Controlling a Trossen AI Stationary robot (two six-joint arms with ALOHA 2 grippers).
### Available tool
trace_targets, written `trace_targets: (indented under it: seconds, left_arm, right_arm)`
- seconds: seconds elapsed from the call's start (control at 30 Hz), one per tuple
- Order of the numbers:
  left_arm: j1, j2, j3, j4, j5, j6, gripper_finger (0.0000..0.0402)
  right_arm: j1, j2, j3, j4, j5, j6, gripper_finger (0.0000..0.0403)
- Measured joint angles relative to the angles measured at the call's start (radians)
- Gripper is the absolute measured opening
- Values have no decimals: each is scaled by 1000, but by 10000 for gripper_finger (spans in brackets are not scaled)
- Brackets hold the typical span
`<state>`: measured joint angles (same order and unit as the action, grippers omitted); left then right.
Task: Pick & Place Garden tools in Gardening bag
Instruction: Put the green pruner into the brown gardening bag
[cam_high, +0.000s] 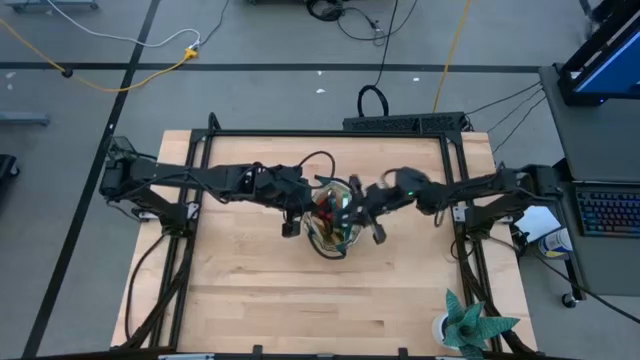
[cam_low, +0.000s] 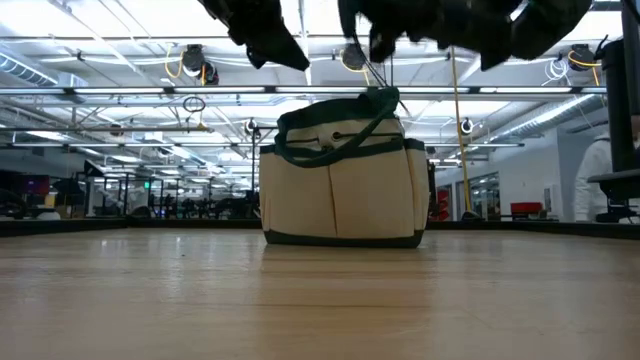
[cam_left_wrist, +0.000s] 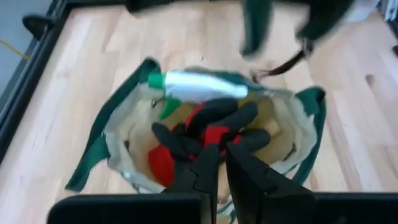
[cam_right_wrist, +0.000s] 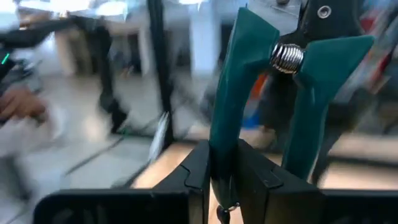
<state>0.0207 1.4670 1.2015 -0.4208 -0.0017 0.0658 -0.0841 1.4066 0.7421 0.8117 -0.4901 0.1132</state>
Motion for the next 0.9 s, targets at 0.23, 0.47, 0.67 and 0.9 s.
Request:
trace_targets:
  seconds: [0.23, 0.47, 0.67, 0.9]
  left_arm:
    - [-17, 0, 0, 35, 0, 11, 37]
    - [-16, 0, 0, 33, 0, 2, 37]
    - [-16, 0, 0, 15, 0, 2, 37]
    - [-16, 0, 0, -3, 0, 1, 37]
  right_arm:
    - [6, -35, 1, 247, 82, -100, 38]
    - [45, 58, -1, 109, 202, -50, 38]
    - [57, 57, -1, -55, 238, 48, 40]
    - [56, 55, 1, -316, 463, 20, 42]
